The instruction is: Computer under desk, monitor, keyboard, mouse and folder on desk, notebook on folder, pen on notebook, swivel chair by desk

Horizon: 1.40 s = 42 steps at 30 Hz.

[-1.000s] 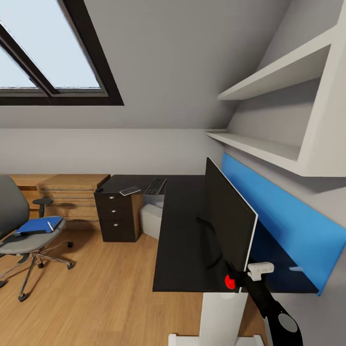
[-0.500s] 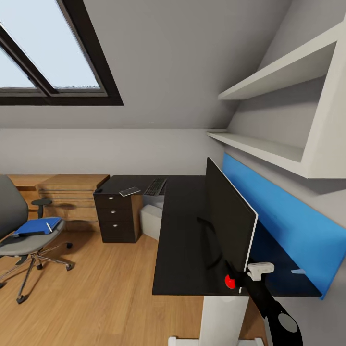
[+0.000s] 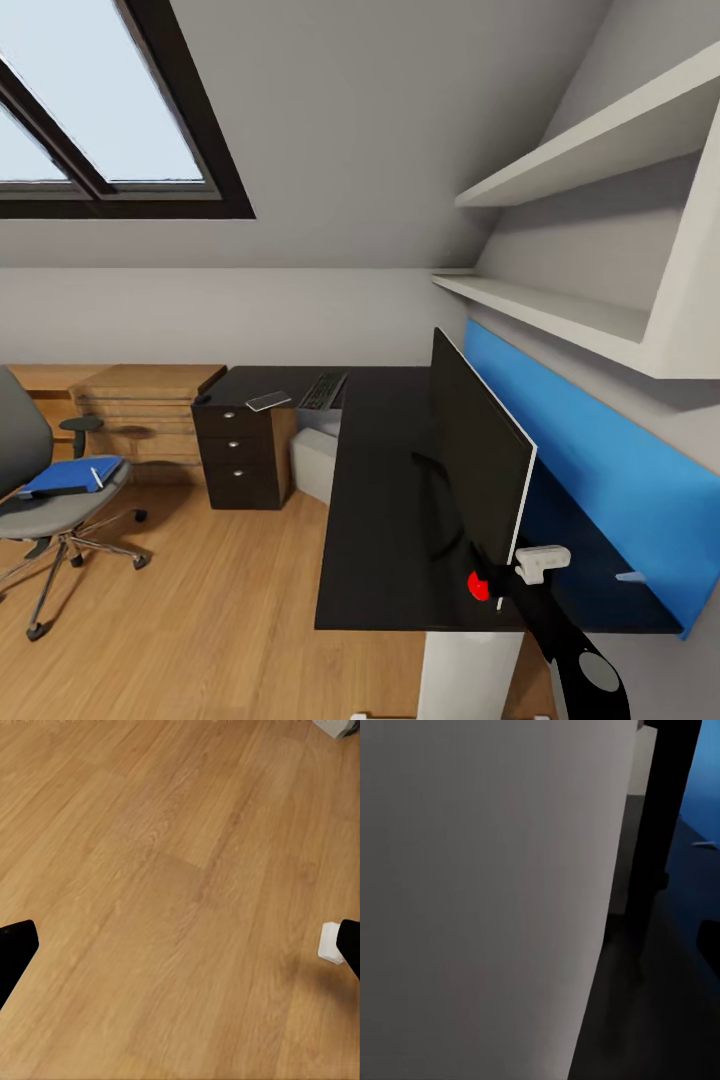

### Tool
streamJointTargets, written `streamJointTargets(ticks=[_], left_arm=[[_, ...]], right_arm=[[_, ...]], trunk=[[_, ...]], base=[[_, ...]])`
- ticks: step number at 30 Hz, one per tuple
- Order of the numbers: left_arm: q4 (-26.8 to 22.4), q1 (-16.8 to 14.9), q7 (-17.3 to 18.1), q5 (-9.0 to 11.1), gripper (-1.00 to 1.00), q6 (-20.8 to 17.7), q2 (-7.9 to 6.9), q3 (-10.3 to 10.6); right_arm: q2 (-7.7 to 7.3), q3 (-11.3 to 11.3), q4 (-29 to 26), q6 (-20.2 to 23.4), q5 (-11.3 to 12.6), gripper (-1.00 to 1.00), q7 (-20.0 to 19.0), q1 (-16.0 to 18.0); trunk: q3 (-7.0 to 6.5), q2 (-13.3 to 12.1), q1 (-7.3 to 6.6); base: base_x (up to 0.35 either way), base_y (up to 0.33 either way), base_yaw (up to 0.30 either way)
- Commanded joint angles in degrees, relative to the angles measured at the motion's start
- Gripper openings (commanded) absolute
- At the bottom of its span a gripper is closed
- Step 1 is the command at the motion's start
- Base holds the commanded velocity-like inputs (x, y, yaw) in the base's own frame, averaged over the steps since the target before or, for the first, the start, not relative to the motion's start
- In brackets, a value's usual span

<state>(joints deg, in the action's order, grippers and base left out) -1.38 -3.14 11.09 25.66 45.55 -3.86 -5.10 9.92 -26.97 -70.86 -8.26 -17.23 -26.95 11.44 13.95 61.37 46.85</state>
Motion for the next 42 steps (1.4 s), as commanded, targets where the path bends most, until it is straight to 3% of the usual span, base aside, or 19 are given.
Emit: streamJointTargets(ticks=[1,42], left_arm=[[0.1,0.0,0.6,0.2,1.0,0.1,0.0,-0.4],[0.1,0.0,0.7,0.2,1.0,0.2,0.0,-0.5]], right_arm=[[0.08,-0.3,0.0,-0.4,-0.6,1.0,-0.3,0.1],[0.08,-0.4,0.0,-0.4,-0.7,1.0,-0.3,0.1]], trunk=[[0.07,0.0,0.01],[0.07,0.0,0.01]], base=[[0.053,0.0,0.0],[0.095,0.0,0.0]])
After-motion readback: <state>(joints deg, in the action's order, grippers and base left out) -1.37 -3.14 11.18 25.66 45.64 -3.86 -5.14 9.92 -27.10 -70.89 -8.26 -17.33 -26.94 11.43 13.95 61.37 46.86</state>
